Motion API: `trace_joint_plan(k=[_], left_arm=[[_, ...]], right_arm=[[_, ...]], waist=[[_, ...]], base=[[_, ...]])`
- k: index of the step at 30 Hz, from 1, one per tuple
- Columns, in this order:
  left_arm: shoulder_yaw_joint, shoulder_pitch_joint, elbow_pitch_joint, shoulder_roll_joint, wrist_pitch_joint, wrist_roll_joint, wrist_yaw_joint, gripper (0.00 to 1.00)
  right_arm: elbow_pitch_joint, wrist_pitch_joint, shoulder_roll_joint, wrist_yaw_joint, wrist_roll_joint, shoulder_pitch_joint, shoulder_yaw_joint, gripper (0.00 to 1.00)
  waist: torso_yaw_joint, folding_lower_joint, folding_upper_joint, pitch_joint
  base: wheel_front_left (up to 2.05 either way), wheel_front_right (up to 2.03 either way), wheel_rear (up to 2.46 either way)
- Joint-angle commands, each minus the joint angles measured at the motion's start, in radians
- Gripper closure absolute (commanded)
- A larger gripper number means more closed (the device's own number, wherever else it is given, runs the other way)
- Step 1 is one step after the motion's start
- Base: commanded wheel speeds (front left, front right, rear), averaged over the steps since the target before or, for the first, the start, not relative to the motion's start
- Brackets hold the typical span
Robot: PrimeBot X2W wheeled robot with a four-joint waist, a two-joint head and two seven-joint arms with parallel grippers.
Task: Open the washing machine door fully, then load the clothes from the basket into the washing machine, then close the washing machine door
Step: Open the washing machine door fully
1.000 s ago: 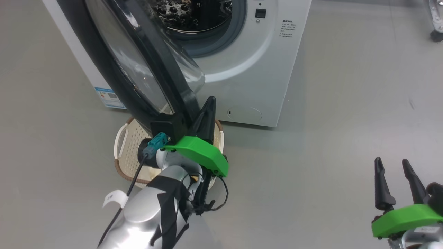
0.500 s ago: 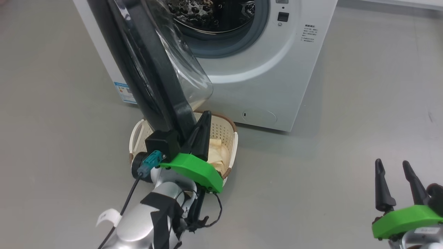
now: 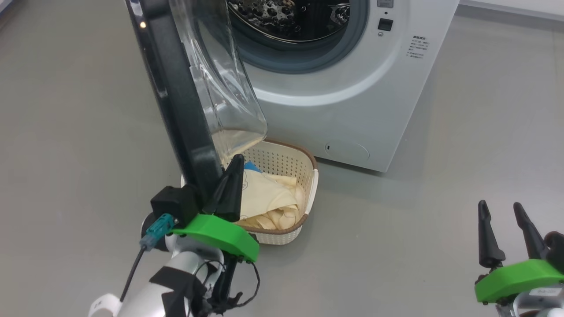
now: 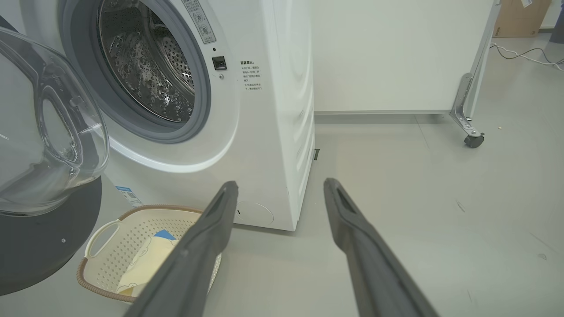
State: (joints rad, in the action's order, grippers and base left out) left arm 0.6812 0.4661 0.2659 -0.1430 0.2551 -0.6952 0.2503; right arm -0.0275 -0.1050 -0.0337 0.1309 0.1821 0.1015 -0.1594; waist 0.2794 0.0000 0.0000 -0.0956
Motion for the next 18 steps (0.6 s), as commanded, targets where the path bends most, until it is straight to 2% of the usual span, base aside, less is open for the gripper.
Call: trace_joint_plan(k=[1, 3, 18], left_arm=[[-0.069, 0.025, -0.031, -0.045, 0.007, 0.009, 0.116, 1.0], [-0.086, 0.01, -0.053, -0.058, 0.007, 0.006, 0.127, 1.0], [-0.249, -0.087, -0.143, -0.166, 0.007, 0.008, 0.219, 1.0]], right_arm=[[0.04, 0.005, -0.017, 0.0, -0.006, -0.012, 0.017, 0.0], [0.04, 0.014, -0.017, 0.0, 0.029, -0.012, 0.019, 0.0], [0.07, 0.033, -0.017, 0.0, 0.025, -0.006, 0.027, 0.0]], waist=[[0.009, 0.0, 0.0, -0.001], [0.02, 0.0, 0.0, -0.002], [0.047, 0.0, 0.0, -0.006]], base=[[0.0, 0.0, 0.0], [0.0, 0.0, 0.0], [0.0, 0.0, 0.0]])
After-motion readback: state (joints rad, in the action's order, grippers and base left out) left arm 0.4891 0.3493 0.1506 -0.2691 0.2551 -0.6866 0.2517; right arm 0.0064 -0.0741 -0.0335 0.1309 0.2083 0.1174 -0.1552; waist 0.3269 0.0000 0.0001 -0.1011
